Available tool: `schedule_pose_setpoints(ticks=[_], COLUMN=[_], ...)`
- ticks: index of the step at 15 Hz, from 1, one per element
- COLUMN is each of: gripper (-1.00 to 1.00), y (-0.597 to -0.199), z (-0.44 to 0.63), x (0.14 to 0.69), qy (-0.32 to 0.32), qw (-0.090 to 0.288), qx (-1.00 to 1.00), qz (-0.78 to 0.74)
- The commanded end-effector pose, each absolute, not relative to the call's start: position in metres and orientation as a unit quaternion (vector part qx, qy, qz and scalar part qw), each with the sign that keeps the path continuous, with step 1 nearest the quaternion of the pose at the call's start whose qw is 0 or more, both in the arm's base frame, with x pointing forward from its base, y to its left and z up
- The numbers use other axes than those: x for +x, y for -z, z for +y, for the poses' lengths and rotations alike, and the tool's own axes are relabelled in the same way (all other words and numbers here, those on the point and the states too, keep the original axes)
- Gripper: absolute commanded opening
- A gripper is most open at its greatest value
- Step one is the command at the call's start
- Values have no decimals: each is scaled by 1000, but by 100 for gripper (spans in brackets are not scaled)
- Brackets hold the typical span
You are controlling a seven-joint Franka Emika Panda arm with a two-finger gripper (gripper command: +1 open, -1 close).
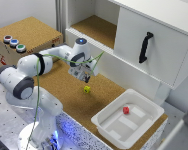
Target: Put the grasped purple block on top of the yellow block
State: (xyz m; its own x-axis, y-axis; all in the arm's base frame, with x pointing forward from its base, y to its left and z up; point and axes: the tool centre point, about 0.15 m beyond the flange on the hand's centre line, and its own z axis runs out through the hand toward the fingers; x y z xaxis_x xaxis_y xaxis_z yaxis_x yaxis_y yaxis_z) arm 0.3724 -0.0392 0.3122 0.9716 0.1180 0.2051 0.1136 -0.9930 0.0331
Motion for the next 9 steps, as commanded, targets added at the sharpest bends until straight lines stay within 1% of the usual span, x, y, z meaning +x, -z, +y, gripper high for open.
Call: schedule_pose_setpoints(ticks=[1,4,5,7,9], gripper=[-100,-100,-100,-100,-100], y=[-275,-278,-277,-274,-278], z=[-50,-26,-21,-10,-6], x=[409,420,421,416,407], qy=[-92,-94,-86,-69,-61], qw=[-8,1,-8,-3,-9], qx=[991,985,985,980,981], qz=[98,146,152,185,183])
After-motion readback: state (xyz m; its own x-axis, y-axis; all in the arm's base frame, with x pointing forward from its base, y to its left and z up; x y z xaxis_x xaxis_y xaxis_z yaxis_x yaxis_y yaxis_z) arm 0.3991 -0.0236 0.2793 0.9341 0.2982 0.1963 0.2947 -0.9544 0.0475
